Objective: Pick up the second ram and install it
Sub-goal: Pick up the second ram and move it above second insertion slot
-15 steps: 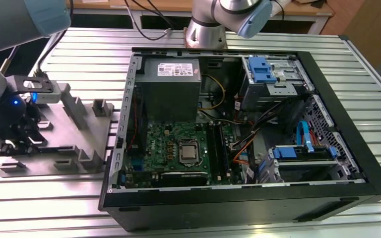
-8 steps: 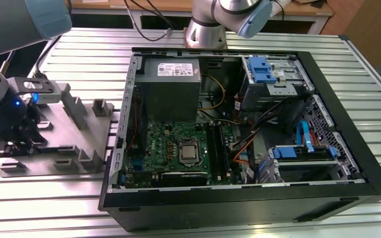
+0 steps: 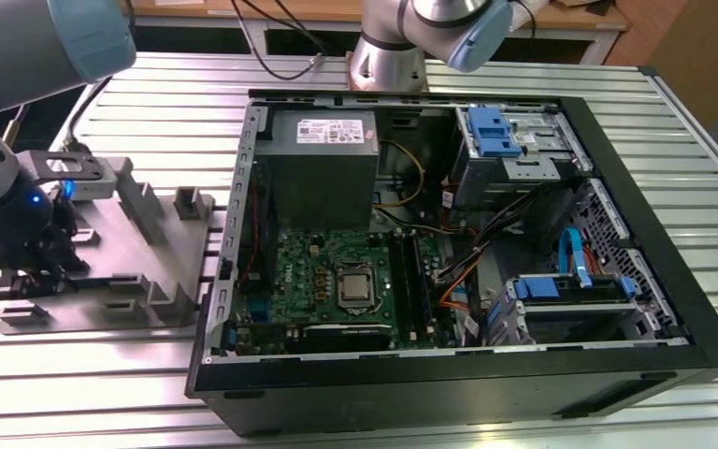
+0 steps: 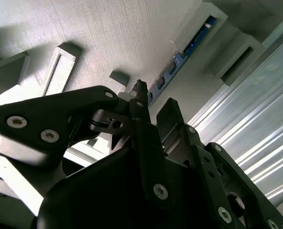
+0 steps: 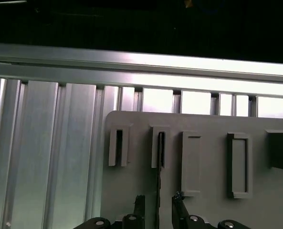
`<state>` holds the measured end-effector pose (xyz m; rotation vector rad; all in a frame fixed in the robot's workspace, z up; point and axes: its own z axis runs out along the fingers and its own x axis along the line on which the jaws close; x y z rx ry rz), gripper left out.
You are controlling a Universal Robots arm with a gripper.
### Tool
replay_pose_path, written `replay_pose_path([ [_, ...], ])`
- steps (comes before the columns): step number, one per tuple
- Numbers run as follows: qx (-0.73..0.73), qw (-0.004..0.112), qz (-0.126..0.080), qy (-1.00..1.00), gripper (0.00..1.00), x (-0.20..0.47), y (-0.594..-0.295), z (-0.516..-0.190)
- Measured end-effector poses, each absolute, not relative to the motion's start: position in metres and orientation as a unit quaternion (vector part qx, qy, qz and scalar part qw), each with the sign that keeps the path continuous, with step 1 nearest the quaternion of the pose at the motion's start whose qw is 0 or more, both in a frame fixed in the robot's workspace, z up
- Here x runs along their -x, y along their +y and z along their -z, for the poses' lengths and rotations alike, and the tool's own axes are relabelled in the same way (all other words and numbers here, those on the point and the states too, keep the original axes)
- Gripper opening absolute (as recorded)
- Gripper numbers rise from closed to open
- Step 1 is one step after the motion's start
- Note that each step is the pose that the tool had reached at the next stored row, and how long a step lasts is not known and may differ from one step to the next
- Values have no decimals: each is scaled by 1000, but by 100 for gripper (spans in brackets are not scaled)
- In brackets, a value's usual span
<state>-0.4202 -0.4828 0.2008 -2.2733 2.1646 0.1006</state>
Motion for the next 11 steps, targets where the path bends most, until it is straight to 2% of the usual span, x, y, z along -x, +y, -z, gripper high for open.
replay_pose_path([
  [11,724,0,-32,689,36,423,-482,-198],
])
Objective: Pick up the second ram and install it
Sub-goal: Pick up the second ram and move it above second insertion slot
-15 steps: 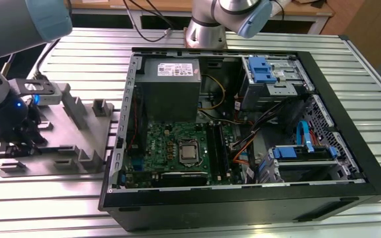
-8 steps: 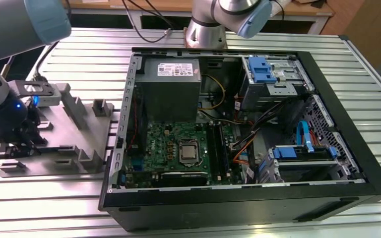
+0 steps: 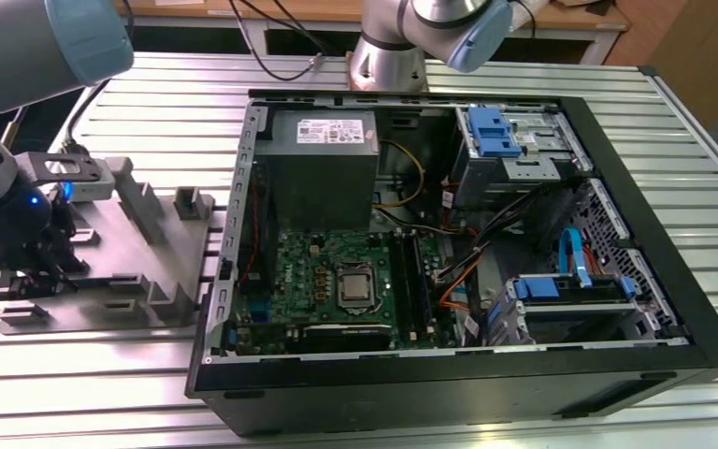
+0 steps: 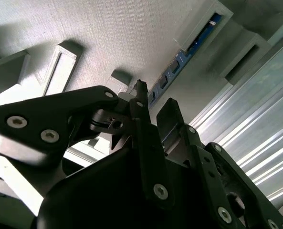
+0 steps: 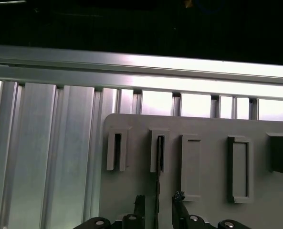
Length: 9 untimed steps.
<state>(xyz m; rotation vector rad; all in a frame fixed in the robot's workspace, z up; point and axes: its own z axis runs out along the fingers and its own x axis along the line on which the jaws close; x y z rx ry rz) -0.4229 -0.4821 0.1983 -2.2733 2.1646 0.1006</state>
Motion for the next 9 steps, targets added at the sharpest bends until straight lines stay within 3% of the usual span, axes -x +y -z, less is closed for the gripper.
replay_pose_path([
  [2,724,0,-32,689,34,423,-482,-198],
  [3,724,0,-32,689,27,423,-482,-198],
  [9,724,1,-32,689,27,423,-482,-198],
])
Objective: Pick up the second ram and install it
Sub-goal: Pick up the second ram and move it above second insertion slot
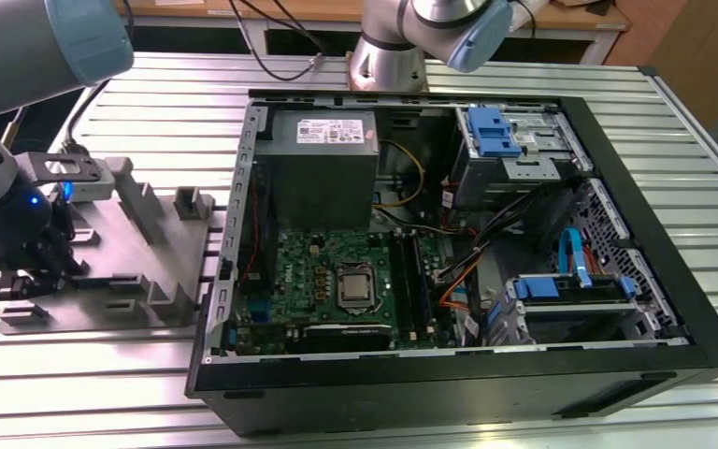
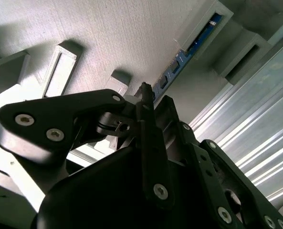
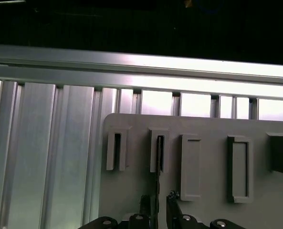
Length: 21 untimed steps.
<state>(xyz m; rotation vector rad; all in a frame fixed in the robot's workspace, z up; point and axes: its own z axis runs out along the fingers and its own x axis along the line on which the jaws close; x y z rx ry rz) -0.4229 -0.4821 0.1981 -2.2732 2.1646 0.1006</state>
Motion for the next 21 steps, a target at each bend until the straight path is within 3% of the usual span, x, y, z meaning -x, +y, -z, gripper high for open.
replay_pose_path([
  [11,724,0,-32,689,25,423,-482,-198],
  [12,724,0,-32,689,19,423,-482,-198],
  [21,724,1,-32,689,19,423,-482,-198],
])
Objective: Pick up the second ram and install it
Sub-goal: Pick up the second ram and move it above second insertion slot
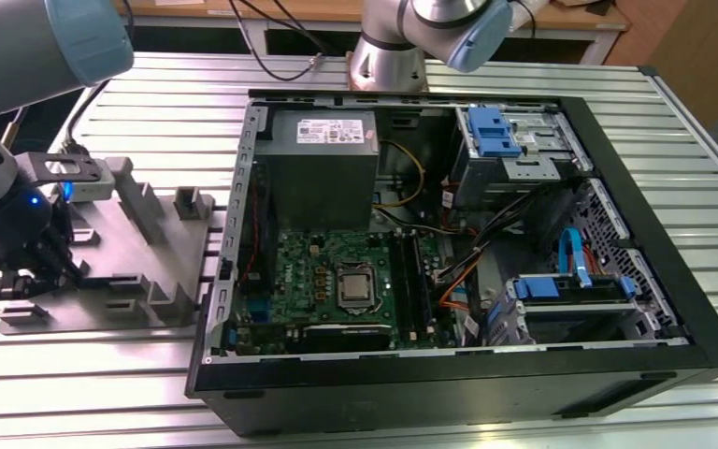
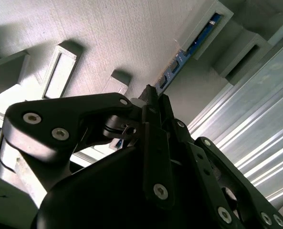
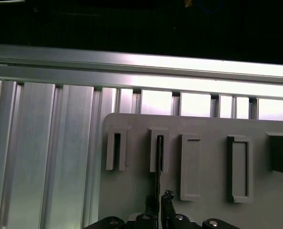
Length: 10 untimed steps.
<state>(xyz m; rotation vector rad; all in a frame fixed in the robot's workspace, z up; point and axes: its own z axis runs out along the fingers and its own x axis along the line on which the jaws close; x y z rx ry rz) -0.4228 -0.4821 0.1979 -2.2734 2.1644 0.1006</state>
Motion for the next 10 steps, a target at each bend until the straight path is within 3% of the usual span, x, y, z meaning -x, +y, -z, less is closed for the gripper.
replay_pose_path([
  [10,724,0,-32,689,12,423,-482,-198],
])
